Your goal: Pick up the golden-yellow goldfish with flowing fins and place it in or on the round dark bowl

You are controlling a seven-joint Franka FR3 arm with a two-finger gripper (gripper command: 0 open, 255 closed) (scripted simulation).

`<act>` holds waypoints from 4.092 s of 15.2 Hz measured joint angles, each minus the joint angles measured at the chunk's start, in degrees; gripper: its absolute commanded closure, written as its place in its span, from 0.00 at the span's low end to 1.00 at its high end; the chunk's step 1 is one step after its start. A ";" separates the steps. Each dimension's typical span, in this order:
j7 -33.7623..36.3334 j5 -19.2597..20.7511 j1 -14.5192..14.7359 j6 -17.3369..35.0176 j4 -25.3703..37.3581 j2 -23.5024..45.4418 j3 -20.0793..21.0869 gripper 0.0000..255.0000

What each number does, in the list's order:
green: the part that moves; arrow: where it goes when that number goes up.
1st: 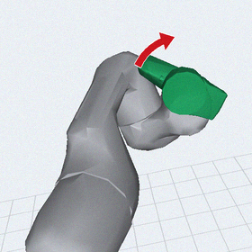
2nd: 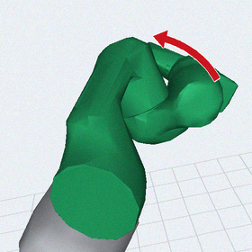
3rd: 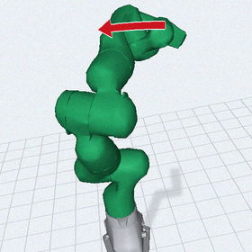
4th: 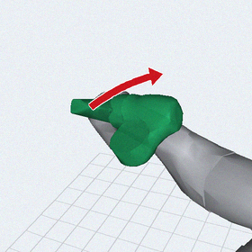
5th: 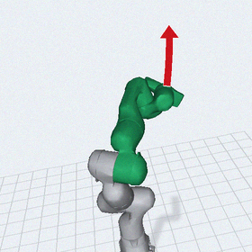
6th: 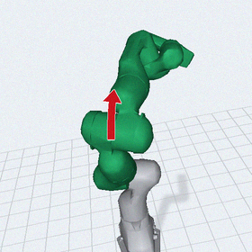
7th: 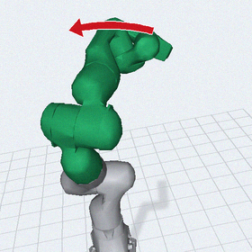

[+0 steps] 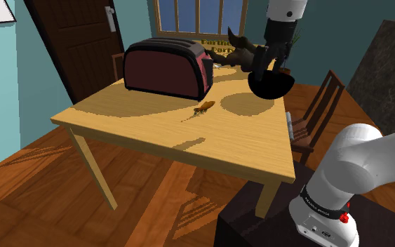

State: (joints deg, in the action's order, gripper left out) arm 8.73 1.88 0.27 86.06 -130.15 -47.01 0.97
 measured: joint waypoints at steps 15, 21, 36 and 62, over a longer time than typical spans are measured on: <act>55.56 -14.11 -13.92 19.24 -1.82 15.52 18.75 0.00; 80.45 -14.51 -20.78 27.91 3.25 27.30 25.41 0.00; 84.56 -14.12 -21.73 35.40 -0.26 31.02 27.12 1.00; 84.87 -13.84 -22.05 23.68 9.26 28.69 25.56 1.00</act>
State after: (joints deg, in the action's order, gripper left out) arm 93.60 -11.96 -21.77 109.74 -120.89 -18.32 26.54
